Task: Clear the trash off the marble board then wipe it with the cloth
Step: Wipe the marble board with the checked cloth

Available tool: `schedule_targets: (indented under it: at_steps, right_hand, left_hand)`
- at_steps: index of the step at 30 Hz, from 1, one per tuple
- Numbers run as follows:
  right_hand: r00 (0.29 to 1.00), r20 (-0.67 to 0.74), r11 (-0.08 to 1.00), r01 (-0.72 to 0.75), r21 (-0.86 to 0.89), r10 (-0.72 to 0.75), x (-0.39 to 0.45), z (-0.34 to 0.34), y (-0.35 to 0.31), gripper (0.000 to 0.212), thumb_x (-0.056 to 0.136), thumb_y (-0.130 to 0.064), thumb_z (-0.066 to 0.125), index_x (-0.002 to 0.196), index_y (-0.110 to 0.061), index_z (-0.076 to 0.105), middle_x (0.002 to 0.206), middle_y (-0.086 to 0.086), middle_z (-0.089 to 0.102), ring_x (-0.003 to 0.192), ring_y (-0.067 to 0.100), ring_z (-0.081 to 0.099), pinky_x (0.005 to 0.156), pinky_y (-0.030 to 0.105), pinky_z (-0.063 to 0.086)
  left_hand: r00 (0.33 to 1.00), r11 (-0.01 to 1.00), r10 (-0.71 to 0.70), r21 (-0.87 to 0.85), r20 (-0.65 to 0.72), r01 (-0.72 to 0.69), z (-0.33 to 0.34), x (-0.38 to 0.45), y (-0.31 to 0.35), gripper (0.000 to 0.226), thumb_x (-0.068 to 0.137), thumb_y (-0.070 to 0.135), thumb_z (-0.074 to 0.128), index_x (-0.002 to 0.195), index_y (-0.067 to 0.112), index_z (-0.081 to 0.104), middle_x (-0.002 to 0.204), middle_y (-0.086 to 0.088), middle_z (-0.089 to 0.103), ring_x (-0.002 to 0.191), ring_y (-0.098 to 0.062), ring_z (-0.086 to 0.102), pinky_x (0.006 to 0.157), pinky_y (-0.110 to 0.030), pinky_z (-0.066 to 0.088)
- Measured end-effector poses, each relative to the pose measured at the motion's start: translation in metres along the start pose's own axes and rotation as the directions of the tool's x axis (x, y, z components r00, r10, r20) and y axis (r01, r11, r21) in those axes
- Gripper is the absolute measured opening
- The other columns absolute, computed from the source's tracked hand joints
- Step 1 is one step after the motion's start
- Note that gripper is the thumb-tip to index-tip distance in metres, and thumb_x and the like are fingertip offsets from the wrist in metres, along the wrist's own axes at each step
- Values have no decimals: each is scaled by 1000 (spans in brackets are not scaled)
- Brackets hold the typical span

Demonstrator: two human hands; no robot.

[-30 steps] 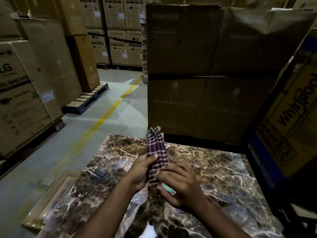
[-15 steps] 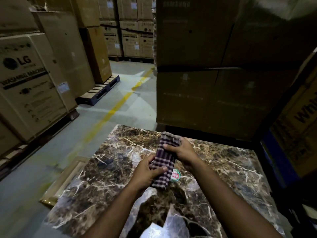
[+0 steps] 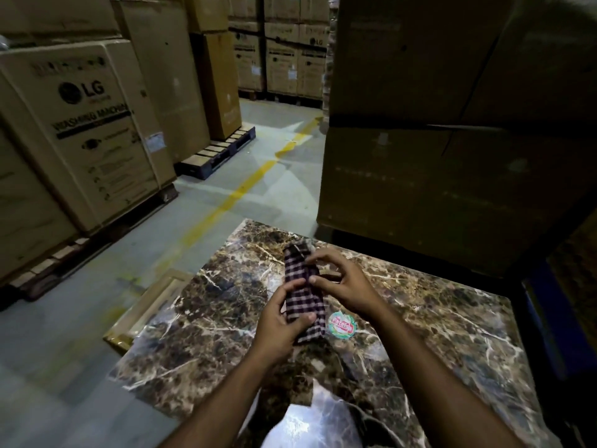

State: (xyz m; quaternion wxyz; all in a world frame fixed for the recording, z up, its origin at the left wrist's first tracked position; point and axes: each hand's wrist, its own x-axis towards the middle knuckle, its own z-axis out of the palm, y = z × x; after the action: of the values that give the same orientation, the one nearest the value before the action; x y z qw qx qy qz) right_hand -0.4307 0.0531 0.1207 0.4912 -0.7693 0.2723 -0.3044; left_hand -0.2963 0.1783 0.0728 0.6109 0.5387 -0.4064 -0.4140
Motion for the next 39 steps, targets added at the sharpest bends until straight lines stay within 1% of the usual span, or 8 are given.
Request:
schedule_targets:
  at_steps: [9, 12, 17, 21, 25, 32, 36, 39]
  right_hand:
    - [984, 90, 985, -160, 62, 154, 76, 101, 12, 70, 81, -8, 85, 143, -25, 57, 143, -8, 60, 118, 4, 66, 92, 30, 58]
    - [988, 18, 987, -154, 42, 153, 119, 160, 24, 75, 76, -9, 89, 142, -26, 57, 143, -10, 59, 128, 9, 59, 97, 34, 57]
    - [976, 13, 976, -217, 36, 216, 197, 282, 40, 77, 76, 10, 76, 135, -33, 50, 136, -7, 58, 117, 8, 62, 85, 28, 57]
    - [962, 63, 964, -266, -25, 267, 255, 377, 68, 61, 71, -7, 75, 123, -33, 56, 121, -15, 65, 102, 12, 65, 83, 39, 58]
    - [887, 123, 895, -436, -96, 445, 297, 446, 100, 53, 73, -14, 80, 114, -35, 54, 103, 12, 65, 79, 30, 70, 71, 54, 63]
    - [804, -8, 771, -572, -280, 594, 338, 518, 179, 52, 75, -5, 83, 106, -35, 53, 92, -4, 69, 80, 19, 72, 72, 34, 62]
    - [811, -38, 747, -555, -366, 583, 350, 533, 222, 51, 78, -11, 82, 101, -42, 49, 98, -11, 67, 82, 20, 72, 72, 49, 62]
    - [788, -11, 695, -550, -462, 616, 362, 538, 239, 45, 82, -17, 82, 115, -29, 54, 114, -1, 68, 88, 18, 67, 77, 36, 58]
  left_hand:
    - [997, 997, 7, 76, -78, -1, -123, 21, -11, 83, 81, 8, 83, 148, 36, 42, 148, 21, 48, 132, 0, 51, 95, -26, 54]
    - [969, 996, -18, 76, -247, 38, -188, 32, -28, 69, 75, 20, 84, 130, 47, 52, 136, 17, 56, 128, -8, 54, 94, -34, 56]
    - [912, 982, -123, 85, -391, 169, -313, 57, -65, 51, 79, -11, 75, 78, 40, 74, 104, 8, 70, 100, -5, 67, 86, -27, 50]
    - [855, 957, -215, 71, -471, 280, -404, 68, -101, 35, 87, -2, 72, 98, 31, 76, 118, 5, 70, 115, -6, 62, 98, -21, 49]
    - [804, 922, -221, 150, -552, 356, -468, 83, -137, 29, 83, 3, 75, 96, 29, 73, 112, 0, 66, 111, -11, 60, 93, -8, 41]
    - [746, 821, -353, 197, -564, 537, -528, 129, -217, 45, 80, -6, 73, 95, 36, 71, 117, 1, 60, 112, -16, 57, 99, -21, 43]
    - [756, 770, -417, 246, -505, 589, -541, 151, -253, 37, 87, -7, 64, 105, 23, 76, 122, 1, 52, 111, -12, 51, 87, 3, 32]
    - [793, 729, -416, 359, -444, 583, -546, 164, -275, 35, 88, 1, 64, 117, 20, 72, 137, -4, 51, 125, -21, 48, 104, -18, 41]
